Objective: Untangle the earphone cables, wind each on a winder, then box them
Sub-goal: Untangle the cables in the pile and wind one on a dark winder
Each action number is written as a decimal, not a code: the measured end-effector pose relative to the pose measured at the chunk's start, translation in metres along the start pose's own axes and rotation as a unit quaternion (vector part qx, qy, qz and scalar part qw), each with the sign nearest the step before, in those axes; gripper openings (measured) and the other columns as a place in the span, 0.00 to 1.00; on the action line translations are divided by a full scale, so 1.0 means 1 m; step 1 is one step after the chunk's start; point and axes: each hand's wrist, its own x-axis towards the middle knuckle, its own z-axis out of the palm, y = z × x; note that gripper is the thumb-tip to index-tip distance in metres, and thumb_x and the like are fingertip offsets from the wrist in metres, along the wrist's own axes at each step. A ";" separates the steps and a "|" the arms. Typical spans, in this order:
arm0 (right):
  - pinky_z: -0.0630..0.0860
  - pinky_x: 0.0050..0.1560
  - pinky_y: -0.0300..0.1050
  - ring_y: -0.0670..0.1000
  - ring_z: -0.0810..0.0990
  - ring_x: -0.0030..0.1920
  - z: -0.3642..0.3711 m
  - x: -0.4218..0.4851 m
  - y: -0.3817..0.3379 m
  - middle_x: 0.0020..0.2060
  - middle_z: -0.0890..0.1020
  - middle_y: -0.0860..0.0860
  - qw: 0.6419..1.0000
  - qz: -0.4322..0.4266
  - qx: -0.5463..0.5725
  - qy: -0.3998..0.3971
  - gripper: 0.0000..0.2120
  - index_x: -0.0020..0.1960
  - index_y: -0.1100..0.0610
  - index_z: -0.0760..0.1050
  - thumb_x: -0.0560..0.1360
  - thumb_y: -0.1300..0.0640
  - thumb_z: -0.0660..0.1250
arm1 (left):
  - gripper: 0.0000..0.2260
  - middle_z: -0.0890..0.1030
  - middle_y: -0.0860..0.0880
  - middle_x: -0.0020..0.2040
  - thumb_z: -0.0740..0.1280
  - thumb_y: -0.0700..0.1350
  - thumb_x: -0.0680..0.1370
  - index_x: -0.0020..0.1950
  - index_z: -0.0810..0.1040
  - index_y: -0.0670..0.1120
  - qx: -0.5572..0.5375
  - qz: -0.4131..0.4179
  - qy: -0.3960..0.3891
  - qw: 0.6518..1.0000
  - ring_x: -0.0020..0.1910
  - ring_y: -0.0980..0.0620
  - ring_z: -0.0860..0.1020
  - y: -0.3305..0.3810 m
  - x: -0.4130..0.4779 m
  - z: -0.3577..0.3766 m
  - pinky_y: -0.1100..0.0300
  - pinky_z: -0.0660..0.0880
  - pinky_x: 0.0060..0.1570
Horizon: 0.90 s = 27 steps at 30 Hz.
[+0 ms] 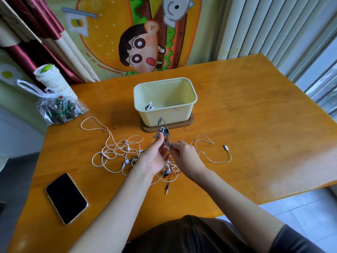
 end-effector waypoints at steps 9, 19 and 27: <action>0.63 0.36 0.36 0.51 0.71 0.37 -0.006 -0.002 -0.005 0.38 0.74 0.53 0.999 -0.044 -0.016 -0.020 0.12 0.49 0.62 0.79 0.81 0.59 0.58 | 0.15 0.81 0.53 0.45 0.68 0.44 0.77 0.62 0.79 0.41 0.137 0.179 0.117 0.967 0.45 0.55 0.76 -0.006 0.003 0.001 0.57 0.74 0.53; 0.69 0.37 0.26 0.43 0.76 0.37 -0.046 0.017 0.007 0.41 0.84 0.52 0.999 -0.021 0.003 0.032 0.06 0.48 0.60 0.83 0.74 0.58 0.69 | 0.11 0.82 0.49 0.50 0.67 0.44 0.78 0.59 0.80 0.43 0.434 0.263 0.079 0.858 0.50 0.52 0.78 -0.013 0.000 -0.020 0.66 0.72 0.46; 0.70 0.35 0.28 0.36 0.76 0.31 -0.065 0.026 0.021 0.36 0.81 0.47 0.996 0.020 0.061 0.063 0.06 0.47 0.58 0.83 0.72 0.57 0.71 | 0.13 0.80 0.57 0.51 0.64 0.45 0.79 0.62 0.78 0.46 0.409 0.216 -0.021 0.887 0.51 0.64 0.75 -0.012 -0.006 -0.011 0.74 0.67 0.44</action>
